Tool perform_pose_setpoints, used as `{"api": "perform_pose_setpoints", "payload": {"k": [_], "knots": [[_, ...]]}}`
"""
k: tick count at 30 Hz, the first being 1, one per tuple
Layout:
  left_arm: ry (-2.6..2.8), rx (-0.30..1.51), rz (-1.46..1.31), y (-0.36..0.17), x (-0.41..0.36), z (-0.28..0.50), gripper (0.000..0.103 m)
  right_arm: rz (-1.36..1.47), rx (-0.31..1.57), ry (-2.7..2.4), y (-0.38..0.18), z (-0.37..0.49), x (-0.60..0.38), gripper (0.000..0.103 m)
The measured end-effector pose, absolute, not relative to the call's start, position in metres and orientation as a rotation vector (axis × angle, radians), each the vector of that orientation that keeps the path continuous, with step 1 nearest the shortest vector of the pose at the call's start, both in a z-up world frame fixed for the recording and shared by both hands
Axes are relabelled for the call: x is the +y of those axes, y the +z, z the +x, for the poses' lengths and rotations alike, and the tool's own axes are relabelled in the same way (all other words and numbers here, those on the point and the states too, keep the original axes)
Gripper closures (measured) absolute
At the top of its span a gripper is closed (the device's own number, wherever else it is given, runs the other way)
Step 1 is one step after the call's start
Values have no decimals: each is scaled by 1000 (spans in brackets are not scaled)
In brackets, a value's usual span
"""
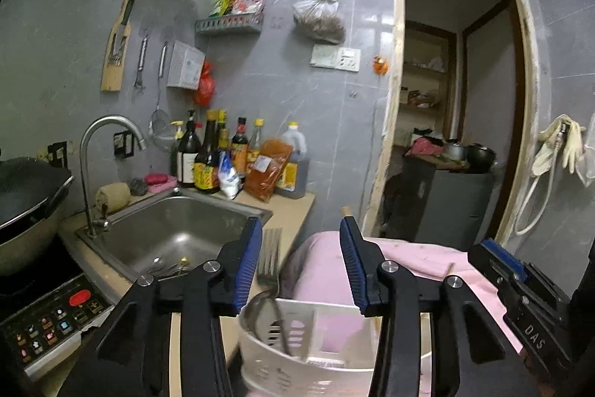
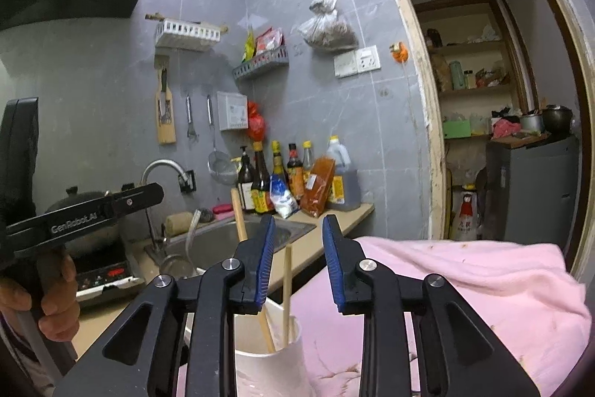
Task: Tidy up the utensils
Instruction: 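Open the left tool releasing the fork while the right tool releases the chopstick into the holder, then move both tools back to the remaining utensils on the cloth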
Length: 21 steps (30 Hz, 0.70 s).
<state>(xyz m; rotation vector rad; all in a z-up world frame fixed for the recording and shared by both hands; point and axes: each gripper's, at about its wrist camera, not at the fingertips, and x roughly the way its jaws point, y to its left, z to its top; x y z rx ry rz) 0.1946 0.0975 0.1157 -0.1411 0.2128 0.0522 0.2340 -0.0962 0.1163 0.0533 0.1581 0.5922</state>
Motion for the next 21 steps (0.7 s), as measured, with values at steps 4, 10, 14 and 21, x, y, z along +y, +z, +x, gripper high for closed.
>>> {"api": "perform_pose_setpoints", "payload": {"k": [4,10,14,21], "knots": [[4,184,-129,122,79,187,54,44,118,552,130,222,-116,70],[-89,158,-115,126,42,178,42,40,72,483,145,199,-158,51],[-163,154,-108,125,15,175,32,35,58,420,152,185,-191,32],[-268,179,-79,116,-31,173,21,4,78,302,151,165,-242,17]]}}
